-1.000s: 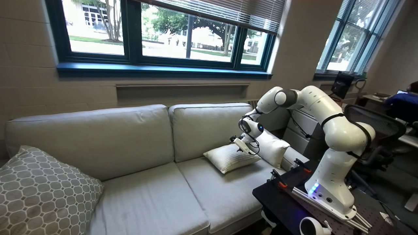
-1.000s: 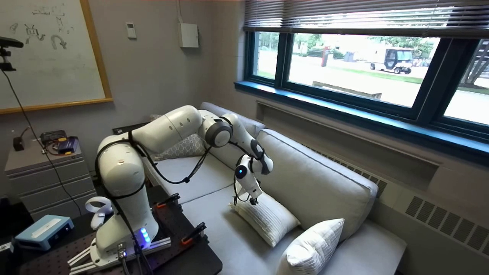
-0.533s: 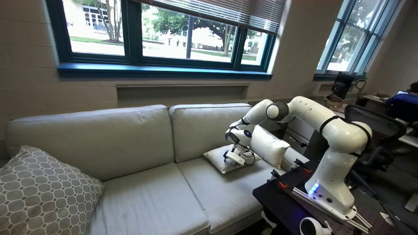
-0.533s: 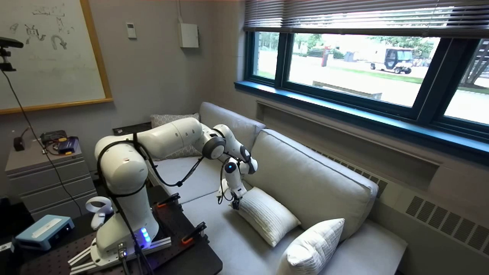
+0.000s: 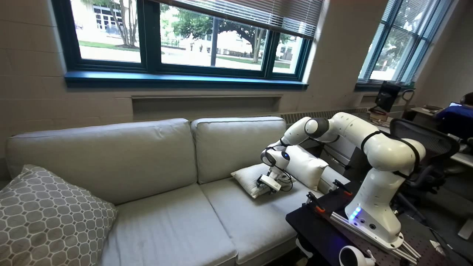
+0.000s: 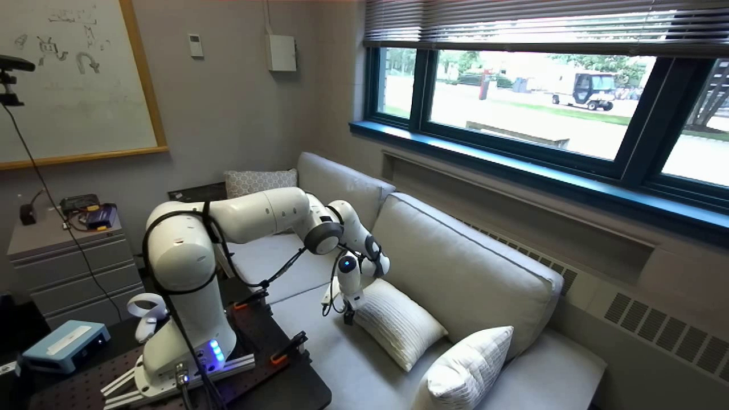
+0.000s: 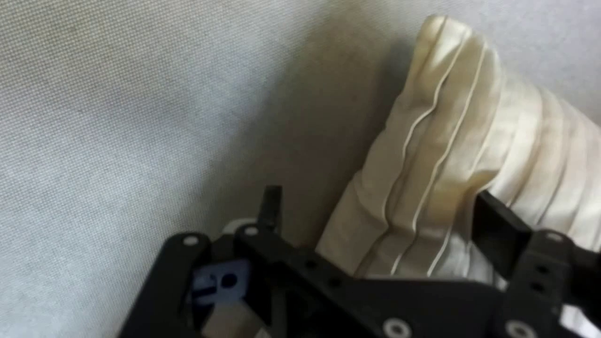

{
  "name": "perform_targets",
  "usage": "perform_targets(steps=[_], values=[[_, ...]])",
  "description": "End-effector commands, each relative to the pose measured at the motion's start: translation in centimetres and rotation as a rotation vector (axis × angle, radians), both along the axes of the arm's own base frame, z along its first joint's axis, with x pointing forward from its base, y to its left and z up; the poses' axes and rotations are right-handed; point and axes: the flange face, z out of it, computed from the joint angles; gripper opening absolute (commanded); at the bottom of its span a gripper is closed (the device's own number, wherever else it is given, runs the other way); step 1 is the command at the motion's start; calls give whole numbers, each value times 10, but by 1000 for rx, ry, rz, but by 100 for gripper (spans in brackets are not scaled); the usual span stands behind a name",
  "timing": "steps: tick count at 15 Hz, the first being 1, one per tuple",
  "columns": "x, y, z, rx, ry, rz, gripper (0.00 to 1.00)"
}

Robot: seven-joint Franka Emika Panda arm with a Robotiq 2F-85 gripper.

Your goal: Arrange the two pillows neatly to the right

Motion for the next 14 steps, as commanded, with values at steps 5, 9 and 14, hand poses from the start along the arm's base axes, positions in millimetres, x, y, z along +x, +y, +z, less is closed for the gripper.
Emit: perform_targets(steps=[5,9,14], values=[[42,-5,32,62,-105,-22,67],[42,-9,30,81,-121,-42,34],[44,-12,28,91,-137,-58,4]])
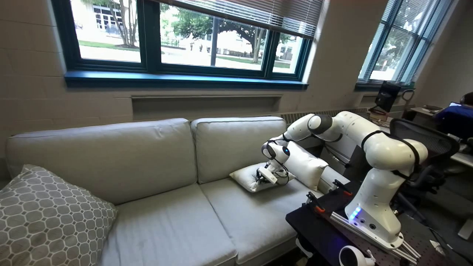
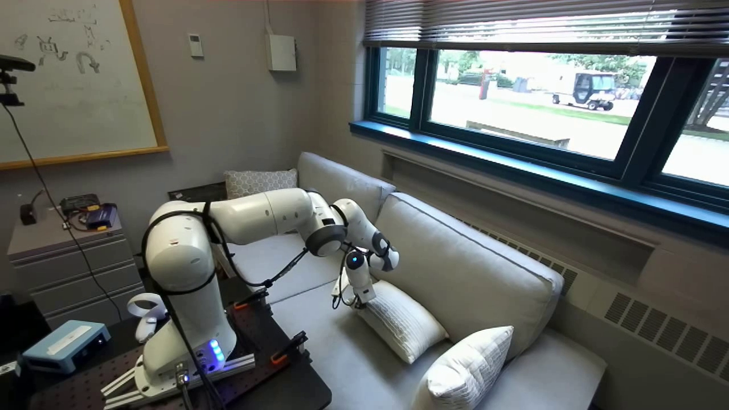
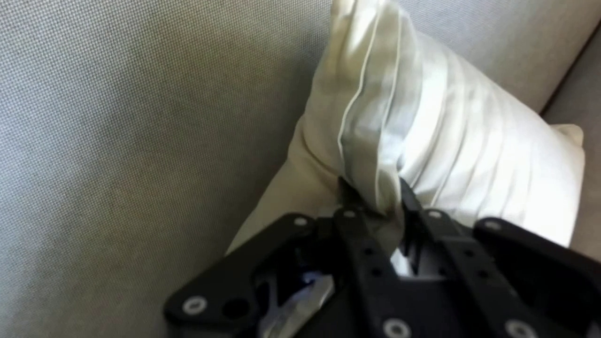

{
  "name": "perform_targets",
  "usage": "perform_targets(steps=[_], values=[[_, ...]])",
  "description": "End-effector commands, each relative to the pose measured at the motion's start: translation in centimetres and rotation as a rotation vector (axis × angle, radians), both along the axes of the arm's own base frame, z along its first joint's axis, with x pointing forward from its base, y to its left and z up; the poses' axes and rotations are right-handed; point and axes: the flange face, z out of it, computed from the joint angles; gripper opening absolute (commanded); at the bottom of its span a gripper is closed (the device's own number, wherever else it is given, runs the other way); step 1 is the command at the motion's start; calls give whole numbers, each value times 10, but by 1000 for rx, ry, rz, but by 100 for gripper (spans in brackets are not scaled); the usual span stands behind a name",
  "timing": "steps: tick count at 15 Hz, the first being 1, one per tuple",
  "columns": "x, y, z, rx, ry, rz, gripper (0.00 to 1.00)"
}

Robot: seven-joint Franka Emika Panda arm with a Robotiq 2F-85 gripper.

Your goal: Arrange the two pillows neatly to the right

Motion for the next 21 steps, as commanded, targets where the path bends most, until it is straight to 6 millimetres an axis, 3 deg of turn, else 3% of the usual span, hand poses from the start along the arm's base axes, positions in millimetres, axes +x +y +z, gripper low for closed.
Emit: perform_targets(steps=[1,6,9,11,14,16,21], values=[[4,-4,1,18,-19,-17,3],[19,-14,6,31,-78,-43,5],[47,-31,17,61,-196,-85,4],[65,-44,36,93,-289,-100,4],[79,-86,70,88,-445,-177,4],[74,-110,91,93,-545,-247,4],[69,-193,142,120,-807,-269,4]])
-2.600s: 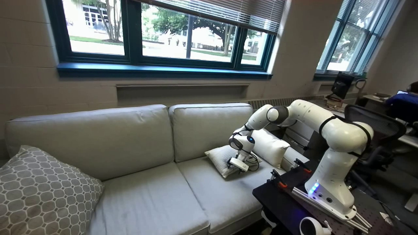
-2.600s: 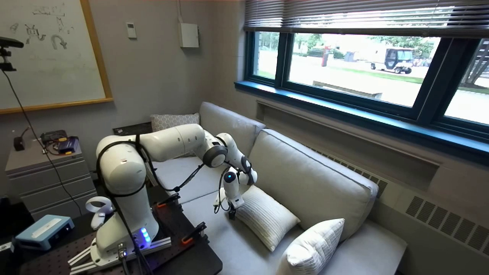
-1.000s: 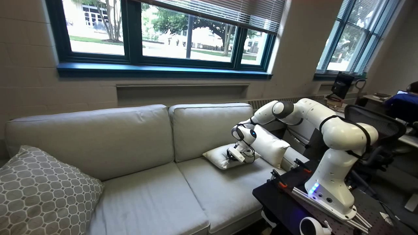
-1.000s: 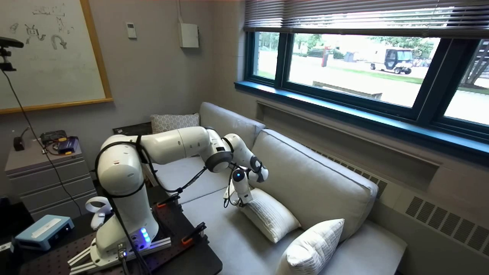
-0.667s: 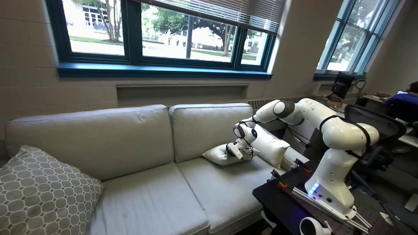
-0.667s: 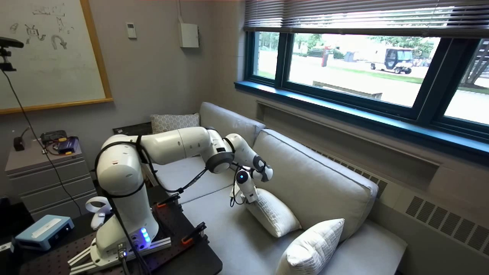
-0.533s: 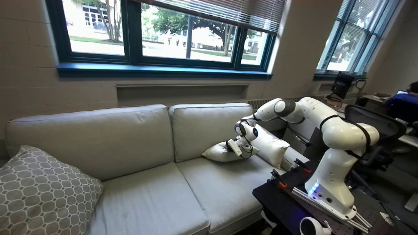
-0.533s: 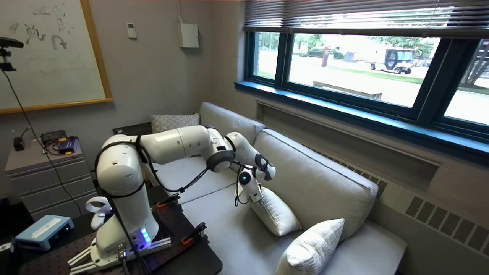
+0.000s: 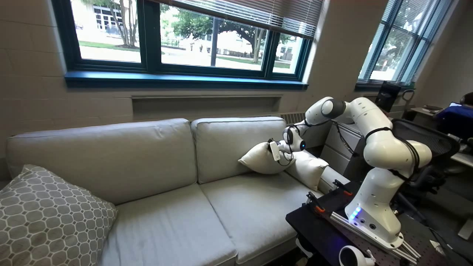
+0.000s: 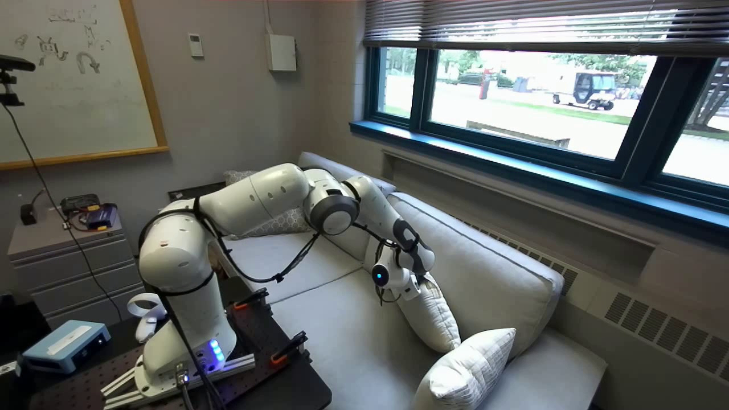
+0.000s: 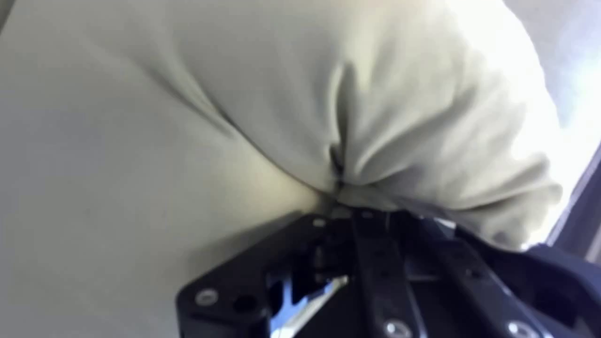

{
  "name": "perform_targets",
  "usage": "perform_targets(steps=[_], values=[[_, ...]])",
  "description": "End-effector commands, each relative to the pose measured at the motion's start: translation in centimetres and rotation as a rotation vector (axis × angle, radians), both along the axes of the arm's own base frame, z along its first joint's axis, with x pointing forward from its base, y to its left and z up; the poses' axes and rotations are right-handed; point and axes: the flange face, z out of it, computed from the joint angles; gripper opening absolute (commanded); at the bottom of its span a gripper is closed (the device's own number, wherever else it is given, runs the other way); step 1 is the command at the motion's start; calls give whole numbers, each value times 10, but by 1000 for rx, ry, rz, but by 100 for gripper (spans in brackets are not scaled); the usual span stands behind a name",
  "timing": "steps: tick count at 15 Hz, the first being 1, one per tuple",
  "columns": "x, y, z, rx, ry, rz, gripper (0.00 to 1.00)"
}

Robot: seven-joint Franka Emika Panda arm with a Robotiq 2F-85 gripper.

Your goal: Arrange the two pillows neatly to the right

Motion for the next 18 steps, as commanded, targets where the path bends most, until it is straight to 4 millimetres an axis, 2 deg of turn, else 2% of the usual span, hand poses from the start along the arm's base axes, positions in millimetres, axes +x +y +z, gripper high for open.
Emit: perform_targets(steps=[1,4,7,11,16,18], values=[[-20,-51,49,-27,-175,-41,4],[-40,-70,71,-79,-320,-79,3],[-72,-72,88,-82,-463,-159,3],[-111,-36,119,-65,-661,-263,3],[-186,5,150,-1,-822,-401,3],[-207,17,156,24,-840,-434,3]])
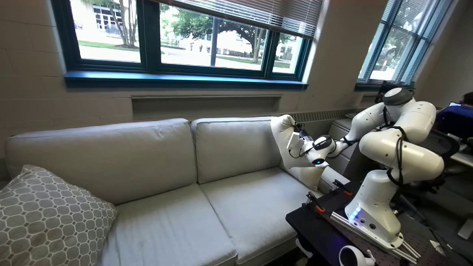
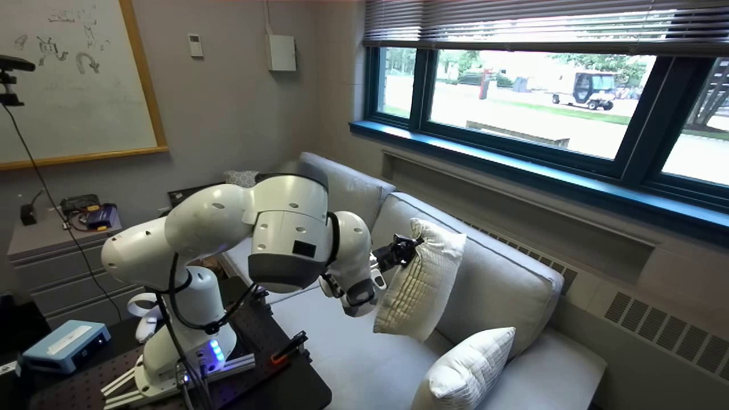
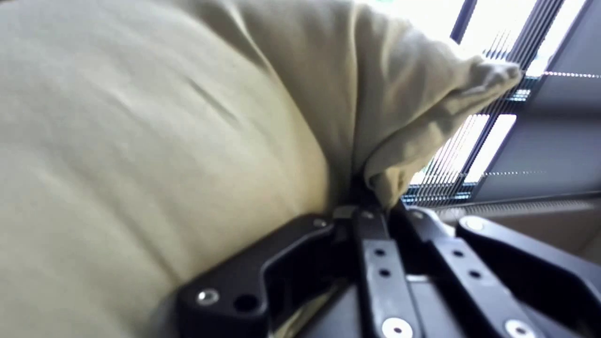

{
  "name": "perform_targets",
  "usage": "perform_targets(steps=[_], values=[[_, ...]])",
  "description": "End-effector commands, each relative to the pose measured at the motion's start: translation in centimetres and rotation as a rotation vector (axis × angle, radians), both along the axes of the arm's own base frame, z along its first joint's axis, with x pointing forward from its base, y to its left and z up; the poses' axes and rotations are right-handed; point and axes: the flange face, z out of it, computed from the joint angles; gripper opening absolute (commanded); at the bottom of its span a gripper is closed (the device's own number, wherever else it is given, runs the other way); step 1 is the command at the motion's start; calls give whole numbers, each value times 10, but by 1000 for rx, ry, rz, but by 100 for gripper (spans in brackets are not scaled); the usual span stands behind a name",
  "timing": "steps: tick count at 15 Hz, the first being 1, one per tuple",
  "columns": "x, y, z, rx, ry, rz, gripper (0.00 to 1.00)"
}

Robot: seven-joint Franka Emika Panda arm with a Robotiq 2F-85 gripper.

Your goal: Arrange the two pillows neatly to the right

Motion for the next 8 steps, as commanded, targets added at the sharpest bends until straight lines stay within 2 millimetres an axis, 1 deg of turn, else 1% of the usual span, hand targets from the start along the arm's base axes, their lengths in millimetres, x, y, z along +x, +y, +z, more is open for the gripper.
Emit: perform_targets(steps=[1,3,5,7,8], values=[[-44,22,28,8,-45,-29,3],[-55,34,30,9,-22,-37,3],[-55,39,31,-3,42,-34,3],[-48,34,21,-4,150,4,3],[-48,36,0,2,228,35,4]])
